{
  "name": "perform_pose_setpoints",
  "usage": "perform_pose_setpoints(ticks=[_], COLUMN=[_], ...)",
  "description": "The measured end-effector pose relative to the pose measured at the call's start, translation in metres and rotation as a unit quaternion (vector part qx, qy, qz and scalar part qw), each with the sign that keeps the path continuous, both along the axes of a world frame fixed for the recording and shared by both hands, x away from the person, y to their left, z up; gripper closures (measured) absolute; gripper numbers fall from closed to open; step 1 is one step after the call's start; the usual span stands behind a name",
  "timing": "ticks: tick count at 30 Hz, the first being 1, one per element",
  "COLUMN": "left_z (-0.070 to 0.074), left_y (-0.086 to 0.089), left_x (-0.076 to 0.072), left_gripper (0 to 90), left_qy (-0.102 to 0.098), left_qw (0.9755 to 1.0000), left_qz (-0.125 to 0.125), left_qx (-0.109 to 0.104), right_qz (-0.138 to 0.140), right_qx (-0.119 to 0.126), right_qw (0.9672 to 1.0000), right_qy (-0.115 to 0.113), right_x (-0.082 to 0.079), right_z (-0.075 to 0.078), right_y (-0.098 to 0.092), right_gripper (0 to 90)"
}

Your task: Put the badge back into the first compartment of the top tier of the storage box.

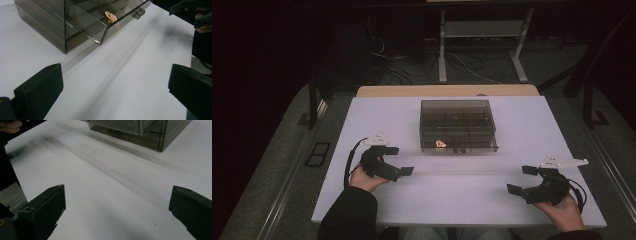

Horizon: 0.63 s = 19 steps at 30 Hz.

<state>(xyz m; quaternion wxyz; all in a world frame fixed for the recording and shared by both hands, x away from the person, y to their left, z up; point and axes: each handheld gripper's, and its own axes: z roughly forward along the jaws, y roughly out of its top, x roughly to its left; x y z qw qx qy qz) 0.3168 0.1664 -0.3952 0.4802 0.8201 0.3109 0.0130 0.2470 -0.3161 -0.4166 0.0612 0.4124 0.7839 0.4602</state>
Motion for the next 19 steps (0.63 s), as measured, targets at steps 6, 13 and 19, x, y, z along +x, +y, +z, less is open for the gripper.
perform_pose_setpoints(ticks=[6,13,19], left_z=[-0.007,-0.015,-0.021], left_y=[0.004,0.011,0.013], left_x=[-0.007,-0.013,-0.016], left_gripper=[0.0,0.0,0.0], left_qy=[-0.002,0.0,0.01], left_qw=[1.0,1.0,0.9999], left_qz=[-0.003,0.006,0.006], left_qx=[0.001,-0.003,-0.005], right_qz=[0.0,0.0,-0.001], right_qx=[0.001,0.0,0.0], right_qw=[1.0,1.0,1.0], right_qy=[0.0,0.0,0.0], right_x=[0.0,0.0,0.0], right_z=[0.0,0.0,-0.001], right_y=[0.0,0.0,0.001], right_gripper=[0.3,0.3,0.3])
